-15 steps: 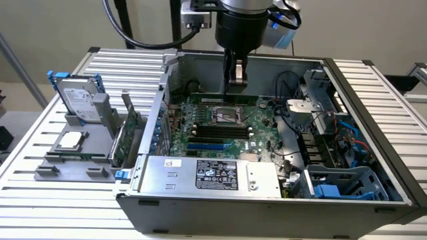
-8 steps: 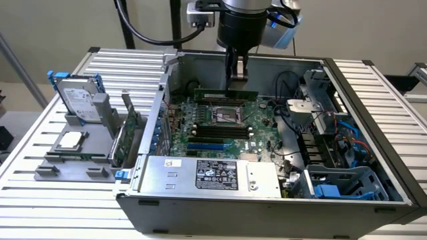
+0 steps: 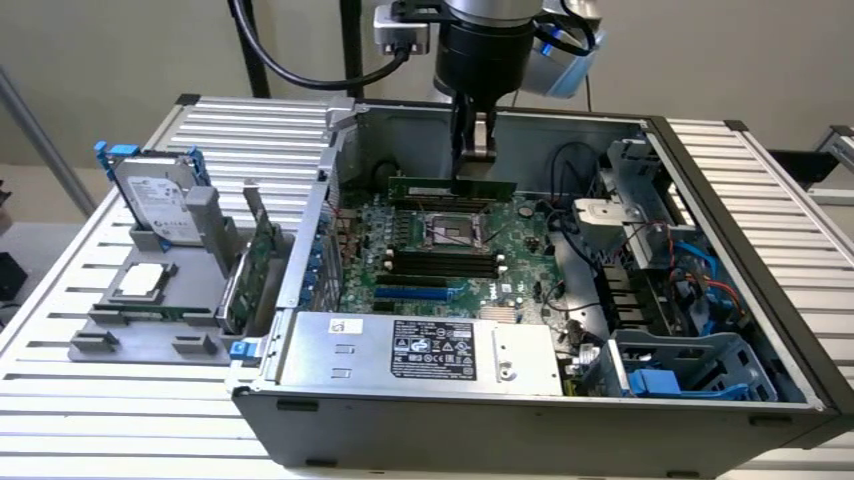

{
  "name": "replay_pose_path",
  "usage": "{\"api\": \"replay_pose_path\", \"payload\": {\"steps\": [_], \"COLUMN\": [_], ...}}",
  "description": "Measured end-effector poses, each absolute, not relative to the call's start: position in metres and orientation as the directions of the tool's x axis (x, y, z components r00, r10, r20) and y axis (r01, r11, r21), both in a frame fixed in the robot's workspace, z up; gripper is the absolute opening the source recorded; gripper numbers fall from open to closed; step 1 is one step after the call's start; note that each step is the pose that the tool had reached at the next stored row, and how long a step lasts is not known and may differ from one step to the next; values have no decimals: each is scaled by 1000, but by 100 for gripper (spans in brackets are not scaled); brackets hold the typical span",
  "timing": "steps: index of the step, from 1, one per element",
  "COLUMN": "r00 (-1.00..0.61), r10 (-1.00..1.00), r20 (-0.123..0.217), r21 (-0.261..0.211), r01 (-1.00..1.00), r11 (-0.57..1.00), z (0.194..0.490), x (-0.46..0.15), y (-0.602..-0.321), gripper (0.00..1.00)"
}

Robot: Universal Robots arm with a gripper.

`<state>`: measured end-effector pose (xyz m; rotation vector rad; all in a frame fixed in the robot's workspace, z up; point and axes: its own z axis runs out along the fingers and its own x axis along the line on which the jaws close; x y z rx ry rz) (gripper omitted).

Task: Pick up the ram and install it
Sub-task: 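Insert the ram into the slot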

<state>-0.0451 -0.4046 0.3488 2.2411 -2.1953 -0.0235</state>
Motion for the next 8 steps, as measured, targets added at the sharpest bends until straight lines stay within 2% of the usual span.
{"api": "replay_pose_path", "payload": {"steps": [8], "r00": [21], "r10": [-1000], "r20": [-8], "r21": [14], "r01": [-1000], "r11": [-21], "z": [349], "x": [-45], "y": [-405], "gripper": [0]}}
